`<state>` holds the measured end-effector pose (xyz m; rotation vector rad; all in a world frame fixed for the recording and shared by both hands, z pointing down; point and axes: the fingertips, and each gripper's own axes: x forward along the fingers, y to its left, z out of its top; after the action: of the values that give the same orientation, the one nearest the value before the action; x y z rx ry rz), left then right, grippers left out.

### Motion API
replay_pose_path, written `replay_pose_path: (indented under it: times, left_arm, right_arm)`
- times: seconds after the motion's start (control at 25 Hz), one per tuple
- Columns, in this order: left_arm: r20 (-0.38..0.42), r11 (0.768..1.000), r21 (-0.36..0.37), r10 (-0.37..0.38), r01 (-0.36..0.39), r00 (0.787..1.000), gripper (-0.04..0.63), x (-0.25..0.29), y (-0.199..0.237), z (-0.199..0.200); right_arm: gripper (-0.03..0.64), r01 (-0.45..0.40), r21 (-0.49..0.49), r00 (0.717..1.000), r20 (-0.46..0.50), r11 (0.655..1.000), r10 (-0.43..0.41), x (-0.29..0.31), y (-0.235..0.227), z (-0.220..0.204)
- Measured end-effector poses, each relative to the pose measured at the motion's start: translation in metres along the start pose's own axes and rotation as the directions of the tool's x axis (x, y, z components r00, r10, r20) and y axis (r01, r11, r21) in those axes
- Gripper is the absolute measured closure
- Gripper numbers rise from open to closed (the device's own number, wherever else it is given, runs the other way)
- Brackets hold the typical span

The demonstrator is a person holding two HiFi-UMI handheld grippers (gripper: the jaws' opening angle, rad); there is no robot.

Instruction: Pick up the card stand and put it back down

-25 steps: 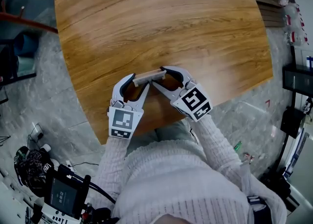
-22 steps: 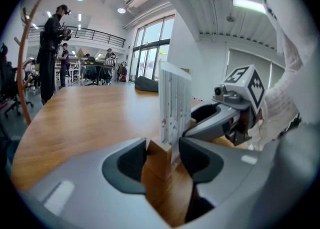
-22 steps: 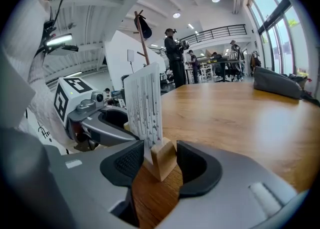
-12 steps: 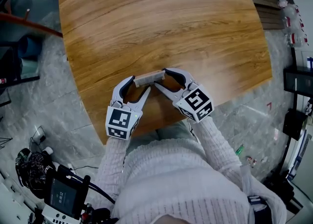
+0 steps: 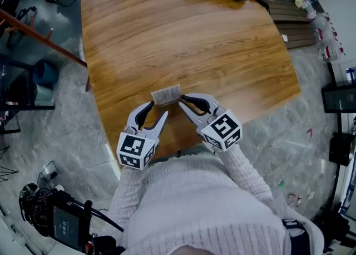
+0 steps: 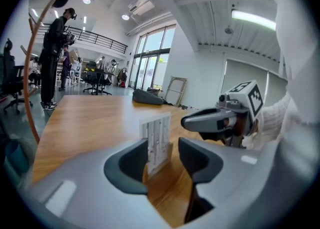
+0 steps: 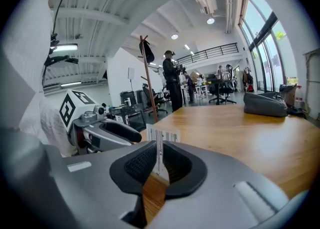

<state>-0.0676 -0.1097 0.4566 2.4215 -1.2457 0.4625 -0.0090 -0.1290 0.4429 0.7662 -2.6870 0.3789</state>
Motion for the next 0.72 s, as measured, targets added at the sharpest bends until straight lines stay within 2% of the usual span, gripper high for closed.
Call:
replay_pose_path:
  times: [0.04, 0.12, 0.32, 0.48, 0.72]
  left_arm:
    - [0.008, 1.000, 0.009, -0.011, 0.011, 1.000, 0.405, 0.000, -0.006, 0.004]
    - [0.030, 0.999, 0.030, -0.033, 0.032, 0.999, 0.436, 0.002, -0.021, 0.013]
    - [0.101, 0.997, 0.045, -0.073, 0.068, 0.992, 0.522, 0.001, -0.039, 0.028]
    - [0.094, 0.992, 0.099, -0.083, 0.074, 0.992, 0.586, -0.005, -0.043, 0.027]
    - [0.096, 0.989, 0.117, -0.105, 0.094, 0.990, 0.586, -0.004, -0.050, 0.034]
  right_arm:
    - [0.593, 0.001, -0.003, 1.000, 0.023, 1.000, -0.001, -0.006, 0.002, 0.005]
    - [0.615, 0.000, -0.014, 0.999, 0.050, 1.000, 0.001, -0.018, 0.004, 0.011]
    - [0.617, -0.029, -0.026, 0.997, 0.073, 0.999, 0.030, -0.032, 0.012, 0.021]
    - [0.617, -0.074, -0.055, 0.996, 0.044, 0.996, 0.076, -0.033, 0.029, 0.017]
    - [0.617, -0.059, -0.112, 0.997, 0.036, 0.992, 0.064, -0.032, 0.029, 0.024]
